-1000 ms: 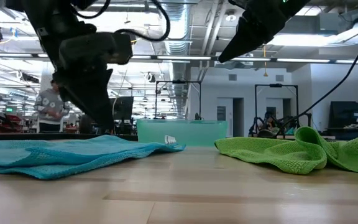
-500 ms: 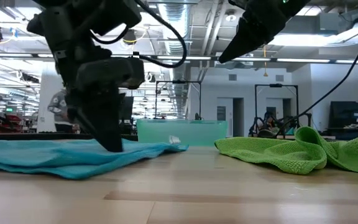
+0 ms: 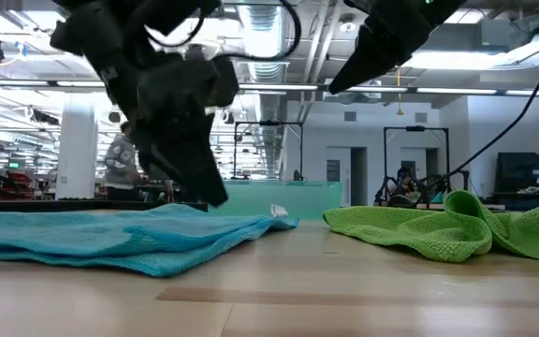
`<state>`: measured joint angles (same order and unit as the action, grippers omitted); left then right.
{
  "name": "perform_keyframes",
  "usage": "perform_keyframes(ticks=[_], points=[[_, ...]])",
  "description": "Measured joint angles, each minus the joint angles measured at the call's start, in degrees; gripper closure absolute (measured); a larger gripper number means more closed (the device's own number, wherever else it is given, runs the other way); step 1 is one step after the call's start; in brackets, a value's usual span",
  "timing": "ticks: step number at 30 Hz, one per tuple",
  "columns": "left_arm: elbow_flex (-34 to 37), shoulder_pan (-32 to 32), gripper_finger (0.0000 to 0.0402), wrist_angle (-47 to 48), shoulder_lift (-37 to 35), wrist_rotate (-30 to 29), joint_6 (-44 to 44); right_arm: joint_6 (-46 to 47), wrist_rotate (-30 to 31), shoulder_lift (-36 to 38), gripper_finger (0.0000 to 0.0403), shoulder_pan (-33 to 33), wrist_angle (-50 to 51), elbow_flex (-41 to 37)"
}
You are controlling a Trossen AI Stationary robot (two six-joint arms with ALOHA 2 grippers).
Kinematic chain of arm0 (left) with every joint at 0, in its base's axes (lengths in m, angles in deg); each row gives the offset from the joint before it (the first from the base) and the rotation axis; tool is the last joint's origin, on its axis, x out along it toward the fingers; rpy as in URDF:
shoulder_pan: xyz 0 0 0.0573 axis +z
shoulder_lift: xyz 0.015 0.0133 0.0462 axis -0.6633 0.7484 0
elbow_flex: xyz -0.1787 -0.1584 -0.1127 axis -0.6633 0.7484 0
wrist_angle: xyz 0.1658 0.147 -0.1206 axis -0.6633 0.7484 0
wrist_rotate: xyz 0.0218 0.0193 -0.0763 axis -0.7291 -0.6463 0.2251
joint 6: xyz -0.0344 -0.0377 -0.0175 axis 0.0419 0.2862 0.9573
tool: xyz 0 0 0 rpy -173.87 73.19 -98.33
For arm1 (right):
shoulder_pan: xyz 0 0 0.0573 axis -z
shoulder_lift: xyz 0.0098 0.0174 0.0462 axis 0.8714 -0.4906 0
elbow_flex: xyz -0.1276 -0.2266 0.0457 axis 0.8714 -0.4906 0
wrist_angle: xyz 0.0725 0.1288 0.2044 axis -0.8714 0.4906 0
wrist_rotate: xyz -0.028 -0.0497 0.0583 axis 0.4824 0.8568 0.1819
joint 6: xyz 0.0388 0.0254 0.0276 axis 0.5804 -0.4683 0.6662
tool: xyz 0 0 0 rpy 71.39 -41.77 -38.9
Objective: Roll microfiber towels into tight, uniform cylinder then place into a basket
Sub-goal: Roll the blue microfiber cloth
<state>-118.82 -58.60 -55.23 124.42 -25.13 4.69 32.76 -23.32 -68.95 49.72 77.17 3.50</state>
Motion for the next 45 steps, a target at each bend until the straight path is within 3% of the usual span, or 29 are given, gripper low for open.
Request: perform_keyframes(ticks=[5, 13, 16, 22, 28, 31, 45], points=[[-0.7, -1.9, 0.0331, 6.2, -5.2, -2.9, -0.7, 0.1, -3.3, -0.2, 0.0307, 0.0, -2.9, 0.0], [-0.8, -9.7, 0.0331, 20.7, -13.7, -21.4, 6.5, -1.6, -7.7, -6.5, 0.0307, 0.4, -12.9, 0.1], [-0.8, -11.5, 0.0331, 24.2, -14.9, -24.9, 9.1, -3.5, -7.7, -9.5, 0.0307, 1.1, -15.2, 0.1], [-0.5, -11.4, 0.0331, 26.3, -15.2, -25.6, 9.5, -3.5, -8.1, -15.5, 0.0307, 3.5, -17.7, 1.1], [0.2, -9.9, 0.0331, 26.9, -14.9, -25.0, 10.3, -3.1, -20.3, -22.1, 0.0307, 5.4, -17.2, 5.0], [0.3, -9.6, 0.0331, 27.2, -14.8, -23.7, 10.6, -3.1, -23.3, -26.1, 0.0307, 5.7, -17.2, 7.5], [0.3, -9.4, 0.0331, 27.7, -14.6, -22.5, 10.7, -3.6, -27.1, -36.7, 0.0307, 7.1, -7.7, 16.4]])
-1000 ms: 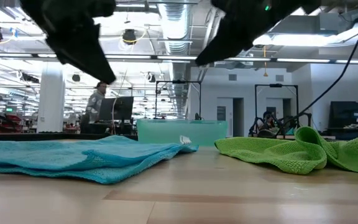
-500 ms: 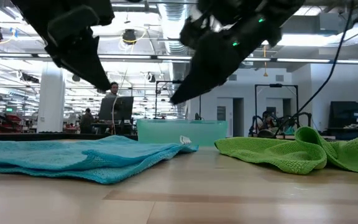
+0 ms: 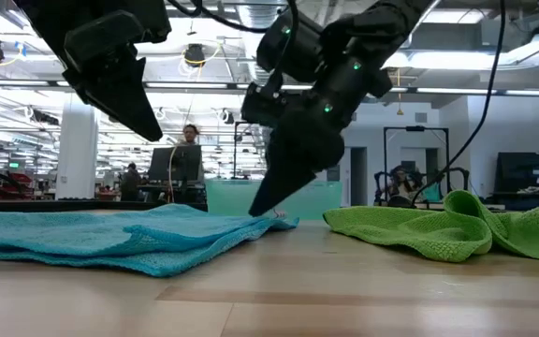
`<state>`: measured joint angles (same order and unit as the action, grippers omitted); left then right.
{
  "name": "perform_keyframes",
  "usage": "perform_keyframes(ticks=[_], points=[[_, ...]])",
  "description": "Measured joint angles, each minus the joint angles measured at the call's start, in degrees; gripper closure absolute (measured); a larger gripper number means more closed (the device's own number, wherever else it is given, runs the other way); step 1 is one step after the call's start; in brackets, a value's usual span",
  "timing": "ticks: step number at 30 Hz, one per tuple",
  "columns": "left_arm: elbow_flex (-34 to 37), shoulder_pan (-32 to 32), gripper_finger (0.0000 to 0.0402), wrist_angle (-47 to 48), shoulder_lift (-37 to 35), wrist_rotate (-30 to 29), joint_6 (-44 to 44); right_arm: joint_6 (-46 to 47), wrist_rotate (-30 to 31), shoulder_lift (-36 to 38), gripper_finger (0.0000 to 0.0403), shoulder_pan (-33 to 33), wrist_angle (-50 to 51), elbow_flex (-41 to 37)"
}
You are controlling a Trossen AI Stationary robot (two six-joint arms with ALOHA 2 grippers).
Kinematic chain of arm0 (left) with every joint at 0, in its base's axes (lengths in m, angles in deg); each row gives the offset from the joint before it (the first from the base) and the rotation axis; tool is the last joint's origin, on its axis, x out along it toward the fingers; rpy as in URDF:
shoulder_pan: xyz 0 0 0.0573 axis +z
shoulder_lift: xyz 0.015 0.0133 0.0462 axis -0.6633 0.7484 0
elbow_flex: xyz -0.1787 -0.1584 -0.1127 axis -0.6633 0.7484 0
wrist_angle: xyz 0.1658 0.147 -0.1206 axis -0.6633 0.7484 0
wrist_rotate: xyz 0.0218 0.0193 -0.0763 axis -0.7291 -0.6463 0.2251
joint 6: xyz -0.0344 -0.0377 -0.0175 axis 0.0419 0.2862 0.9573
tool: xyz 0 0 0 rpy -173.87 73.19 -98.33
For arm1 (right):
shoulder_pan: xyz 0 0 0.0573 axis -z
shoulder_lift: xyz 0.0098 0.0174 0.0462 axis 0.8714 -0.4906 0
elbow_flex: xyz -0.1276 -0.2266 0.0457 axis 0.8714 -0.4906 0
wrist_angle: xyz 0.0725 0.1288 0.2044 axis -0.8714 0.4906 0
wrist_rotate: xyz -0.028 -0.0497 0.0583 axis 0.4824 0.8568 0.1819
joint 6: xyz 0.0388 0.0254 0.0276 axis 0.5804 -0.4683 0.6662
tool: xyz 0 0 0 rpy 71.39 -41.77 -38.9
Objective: Roll microfiber towels into tight, uniform cylinder then place into a basket
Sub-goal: Roll the blue microfiber cloth
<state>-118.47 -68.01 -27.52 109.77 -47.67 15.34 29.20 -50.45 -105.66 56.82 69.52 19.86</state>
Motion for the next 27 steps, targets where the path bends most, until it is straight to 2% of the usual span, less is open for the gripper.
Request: perform_keyframes(ticks=[7, 18, 27], points=[[0.0, 0.0, 0.0331, 0.4, 0.0, 0.0, 0.4, 0.5, 0.8, 0.0, 0.0308, 1.4, 5.1, 0.2], [0.0, 0.0, 0.0331, 0.4, 0.0, 0.2, 0.6, 2.1, 15.4, 0.0, 0.0312, 4.4, 5.9, 0.1], [0.0, 0.0, 0.0331, 0.5, 0.0, 1.8, -0.3, -1.0, 15.0, 2.0, 0.0312, 2.3, 9.0, 0.1]])
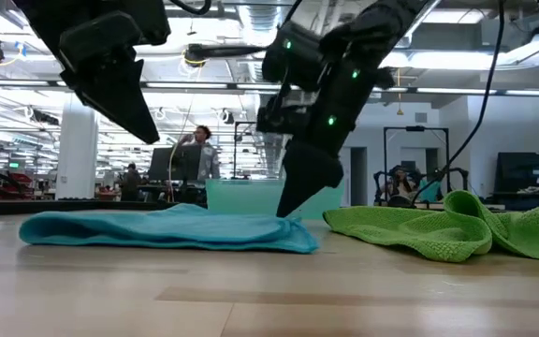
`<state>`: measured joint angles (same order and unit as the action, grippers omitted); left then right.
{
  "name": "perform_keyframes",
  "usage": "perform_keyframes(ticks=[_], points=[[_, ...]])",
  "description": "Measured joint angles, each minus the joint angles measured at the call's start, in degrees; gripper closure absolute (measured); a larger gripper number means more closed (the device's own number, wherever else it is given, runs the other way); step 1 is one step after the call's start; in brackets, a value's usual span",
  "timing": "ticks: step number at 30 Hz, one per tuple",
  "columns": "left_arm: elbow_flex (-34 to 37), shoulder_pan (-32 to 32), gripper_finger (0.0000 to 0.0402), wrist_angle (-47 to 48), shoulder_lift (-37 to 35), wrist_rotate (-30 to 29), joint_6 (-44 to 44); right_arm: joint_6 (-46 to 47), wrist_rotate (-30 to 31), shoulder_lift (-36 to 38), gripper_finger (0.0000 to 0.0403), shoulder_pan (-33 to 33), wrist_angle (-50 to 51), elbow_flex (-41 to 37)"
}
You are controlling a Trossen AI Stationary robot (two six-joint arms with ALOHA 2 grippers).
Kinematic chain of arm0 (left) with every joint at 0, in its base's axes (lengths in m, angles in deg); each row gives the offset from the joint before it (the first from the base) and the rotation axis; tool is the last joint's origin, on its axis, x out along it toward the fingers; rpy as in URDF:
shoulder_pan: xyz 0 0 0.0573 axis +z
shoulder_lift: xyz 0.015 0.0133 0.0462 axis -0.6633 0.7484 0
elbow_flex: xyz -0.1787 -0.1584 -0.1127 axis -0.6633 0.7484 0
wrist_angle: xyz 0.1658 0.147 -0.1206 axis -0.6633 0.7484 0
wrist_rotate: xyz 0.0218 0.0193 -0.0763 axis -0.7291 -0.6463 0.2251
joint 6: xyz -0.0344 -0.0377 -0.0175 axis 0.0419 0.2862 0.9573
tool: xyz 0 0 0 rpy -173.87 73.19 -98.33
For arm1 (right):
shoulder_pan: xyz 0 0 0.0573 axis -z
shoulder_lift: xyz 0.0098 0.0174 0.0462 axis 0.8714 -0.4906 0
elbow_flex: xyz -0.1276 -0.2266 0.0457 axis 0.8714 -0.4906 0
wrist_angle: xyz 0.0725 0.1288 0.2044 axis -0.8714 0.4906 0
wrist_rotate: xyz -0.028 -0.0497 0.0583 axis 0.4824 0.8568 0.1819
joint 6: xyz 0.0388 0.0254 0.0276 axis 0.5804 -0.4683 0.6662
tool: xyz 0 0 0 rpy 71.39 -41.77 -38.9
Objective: Roll microfiber towels into tight, uniform cylinder then place into a basket
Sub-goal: Roll the blue microfiber cloth
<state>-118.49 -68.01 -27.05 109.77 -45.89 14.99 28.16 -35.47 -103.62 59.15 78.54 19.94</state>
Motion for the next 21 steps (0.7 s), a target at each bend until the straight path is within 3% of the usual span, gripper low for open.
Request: perform_keyframes(ticks=[13, 21], points=[[0.0, 0.0, 0.0331, 0.1, 0.0, 0.3, -0.1, 2.3, 0.7, 13.7, 0.0311, -7.5, 9.6, 0.0], [0.0, 0.0, 0.0307, 0.0, 0.0, 0.3, 0.0, 3.2, 13.0, 19.8, 0.0311, -16.0, 12.8, -0.8]])
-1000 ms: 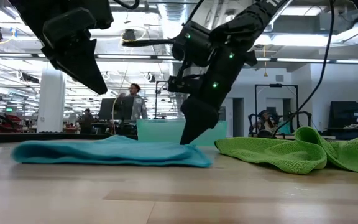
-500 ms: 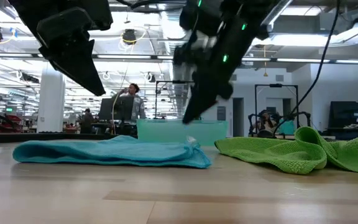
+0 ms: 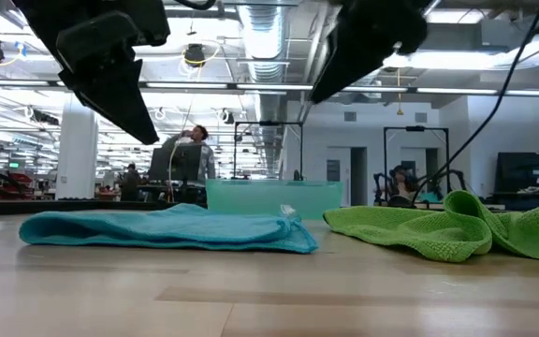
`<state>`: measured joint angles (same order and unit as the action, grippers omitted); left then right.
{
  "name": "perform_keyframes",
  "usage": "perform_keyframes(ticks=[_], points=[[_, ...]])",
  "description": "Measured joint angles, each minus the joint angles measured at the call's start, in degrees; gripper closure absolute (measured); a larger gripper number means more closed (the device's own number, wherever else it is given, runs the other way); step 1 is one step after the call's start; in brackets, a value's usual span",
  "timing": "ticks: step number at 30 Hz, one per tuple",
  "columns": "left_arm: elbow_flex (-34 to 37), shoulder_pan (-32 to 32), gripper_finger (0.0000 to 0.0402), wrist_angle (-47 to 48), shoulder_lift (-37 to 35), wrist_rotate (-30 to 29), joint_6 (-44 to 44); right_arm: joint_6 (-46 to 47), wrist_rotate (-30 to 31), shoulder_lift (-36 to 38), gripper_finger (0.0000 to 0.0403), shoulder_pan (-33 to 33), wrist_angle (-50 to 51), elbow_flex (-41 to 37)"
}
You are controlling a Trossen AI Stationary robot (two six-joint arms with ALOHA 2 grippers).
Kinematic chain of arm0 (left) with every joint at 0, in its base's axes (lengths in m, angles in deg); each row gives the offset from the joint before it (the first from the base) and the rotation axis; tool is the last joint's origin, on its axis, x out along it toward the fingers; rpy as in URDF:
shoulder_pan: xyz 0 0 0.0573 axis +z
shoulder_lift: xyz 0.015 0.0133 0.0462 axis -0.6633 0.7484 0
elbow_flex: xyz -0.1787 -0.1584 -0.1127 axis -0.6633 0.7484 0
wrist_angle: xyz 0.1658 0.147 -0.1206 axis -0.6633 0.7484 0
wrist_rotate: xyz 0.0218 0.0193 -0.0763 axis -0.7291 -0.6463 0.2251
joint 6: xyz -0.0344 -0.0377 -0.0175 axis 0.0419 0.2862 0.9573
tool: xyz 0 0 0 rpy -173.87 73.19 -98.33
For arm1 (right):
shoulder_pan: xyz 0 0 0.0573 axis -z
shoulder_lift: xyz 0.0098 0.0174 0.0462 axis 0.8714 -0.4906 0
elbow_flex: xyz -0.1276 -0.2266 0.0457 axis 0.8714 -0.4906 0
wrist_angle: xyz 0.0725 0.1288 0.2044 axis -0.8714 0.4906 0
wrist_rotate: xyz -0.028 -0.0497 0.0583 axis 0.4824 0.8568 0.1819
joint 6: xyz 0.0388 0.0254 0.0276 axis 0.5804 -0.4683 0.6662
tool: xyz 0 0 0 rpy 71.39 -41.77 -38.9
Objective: Roll microfiber towels into tight, uniform cylinder then place into a basket
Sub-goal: Roll the blue microfiber cloth
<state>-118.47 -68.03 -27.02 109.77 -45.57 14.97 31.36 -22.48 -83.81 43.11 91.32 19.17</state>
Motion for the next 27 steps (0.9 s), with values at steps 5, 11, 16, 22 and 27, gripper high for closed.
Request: perform_keyframes(ticks=[5, 11, 16, 22, 27], points=[[0.0, 0.0, 0.0277, 0.0, 0.0, 0.0, 0.0, 3.0, 6.9, 2.5, 0.0311, -5.6, 7.3, -0.1], [0.9, -0.7, 0.0264, -0.3, 0.0, 2.6, -3.7, 14.3, 8.4, 3.1, 0.0312, -12.1, 12.9, -3.3], [1.6, -4.9, 0.0264, -5.4, 0.0, 2.9, -8.2, 17.9, 12.1, 2.6, 0.0312, -17.4, 10.2, -8.3], [1.6, -11.5, 0.0264, -11.8, 0.0, 2.8, -11.9, 17.9, 15.1, 2.6, 0.0312, -20.1, -7.3, -13.5], [1.6, -14.7, 0.0264, -14.7, 0.0, 4.2, -13.1, 17.4, 15.0, 2.6, 0.0311, -21.1, -15.3, -15.0]])
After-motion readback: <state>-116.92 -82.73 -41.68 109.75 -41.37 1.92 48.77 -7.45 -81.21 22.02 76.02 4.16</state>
